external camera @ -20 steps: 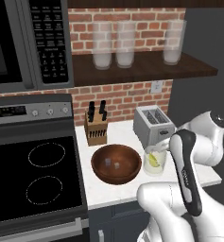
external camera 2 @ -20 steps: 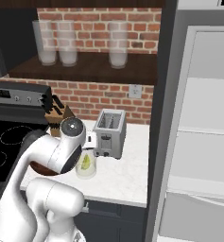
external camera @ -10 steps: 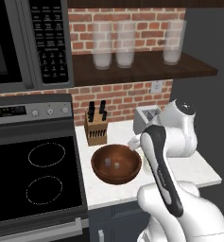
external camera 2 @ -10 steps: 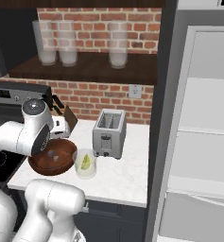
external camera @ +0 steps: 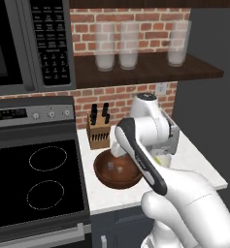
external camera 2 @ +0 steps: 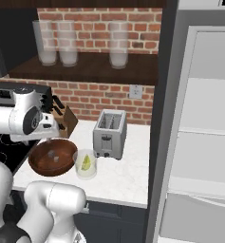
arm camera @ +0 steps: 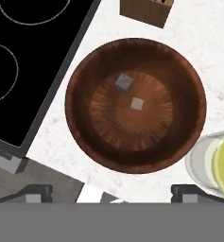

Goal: Grab a lemon wedge from the fridge and one ice cube from the ice bowl, and put them in the glass of lemonade.

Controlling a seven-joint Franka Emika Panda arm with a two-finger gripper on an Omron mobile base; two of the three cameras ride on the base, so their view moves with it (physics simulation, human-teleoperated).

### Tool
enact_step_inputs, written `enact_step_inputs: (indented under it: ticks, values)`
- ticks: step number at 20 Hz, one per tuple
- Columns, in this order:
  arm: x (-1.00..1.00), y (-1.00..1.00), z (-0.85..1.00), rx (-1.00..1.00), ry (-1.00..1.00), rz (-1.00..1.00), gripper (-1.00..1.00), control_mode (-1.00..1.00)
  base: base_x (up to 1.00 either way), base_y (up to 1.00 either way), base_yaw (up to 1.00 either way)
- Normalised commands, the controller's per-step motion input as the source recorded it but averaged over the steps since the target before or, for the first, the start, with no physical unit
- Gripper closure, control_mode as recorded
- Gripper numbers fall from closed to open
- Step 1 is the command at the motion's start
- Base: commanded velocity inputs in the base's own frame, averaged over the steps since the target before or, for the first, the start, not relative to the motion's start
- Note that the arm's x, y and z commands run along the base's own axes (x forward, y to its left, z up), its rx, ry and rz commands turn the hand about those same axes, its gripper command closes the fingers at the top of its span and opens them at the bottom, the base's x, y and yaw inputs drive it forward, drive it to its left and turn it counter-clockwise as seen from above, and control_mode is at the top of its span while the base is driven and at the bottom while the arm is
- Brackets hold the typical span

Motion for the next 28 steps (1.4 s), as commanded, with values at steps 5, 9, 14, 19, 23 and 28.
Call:
enact_step_inputs:
  ticks: [5, 9, 14, 19, 23, 28]
  values:
    - [0.07, -0.11, -0.52, 0.00, 0.02, -0.01, -1.00, -1.00, 0.00, 0.00, 0.00]
    - [0.06, -0.11, -0.60, 0.00, 0.00, -0.01, -1.00, -1.00, 0.00, 0.00, 0.00]
    - [0.09, -0.01, -0.58, 0.00, 0.00, -0.01, -1.00, -1.00, 0.00, 0.00, 0.00]
    - [0.04, 0.00, -0.10, -0.01, 0.00, 0.00, -1.00, -1.00, 0.00, 0.00, 0.00]
    - [0.13, 0.00, -0.02, 0.00, 0.00, 0.00, -1.00, -1.00, 0.00, 0.00, 0.00]
    - [0.16, 0.00, 0.00, 0.00, 0.00, 0.00, -1.00, -1.00, 0.00, 0.00, 0.00]
